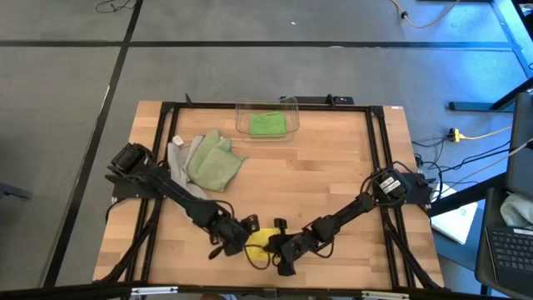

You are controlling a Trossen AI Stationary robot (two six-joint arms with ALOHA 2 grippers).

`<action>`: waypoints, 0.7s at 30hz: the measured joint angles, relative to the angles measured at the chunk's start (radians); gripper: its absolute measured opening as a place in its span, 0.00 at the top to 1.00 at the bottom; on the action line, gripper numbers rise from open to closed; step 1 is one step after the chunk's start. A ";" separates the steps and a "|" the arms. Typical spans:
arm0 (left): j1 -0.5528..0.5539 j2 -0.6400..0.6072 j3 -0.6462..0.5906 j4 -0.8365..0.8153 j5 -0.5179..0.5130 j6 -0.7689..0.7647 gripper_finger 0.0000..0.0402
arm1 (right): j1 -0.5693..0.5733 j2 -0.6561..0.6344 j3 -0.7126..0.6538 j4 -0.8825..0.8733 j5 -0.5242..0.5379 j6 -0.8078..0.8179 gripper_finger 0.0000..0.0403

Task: Fold microfiber towels
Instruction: Put the yellow microfiber cloth into the transparent bin

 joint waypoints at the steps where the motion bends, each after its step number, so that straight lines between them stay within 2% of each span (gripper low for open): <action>1: -0.004 0.011 0.001 0.015 0.010 0.001 0.44 | 0.000 0.000 0.000 0.000 0.000 0.000 0.96; 5: -0.024 0.062 0.001 0.038 0.002 0.067 0.34 | 0.000 0.000 0.000 0.001 0.003 0.001 0.96; 9: -0.042 0.119 0.006 0.075 -0.094 0.117 0.28 | 0.001 0.000 0.000 0.002 0.005 0.001 0.96; 11: -0.042 0.127 0.006 0.091 -0.109 0.118 0.26 | 0.001 0.000 -0.001 0.003 0.006 0.002 0.96; 15: -0.040 0.131 0.003 0.153 -0.077 0.104 0.24 | 0.002 0.000 -0.001 0.004 0.011 0.003 0.96; 21: -0.055 0.164 0.003 0.262 -0.101 0.107 0.25 | 0.002 0.000 -0.001 0.005 0.017 0.001 0.96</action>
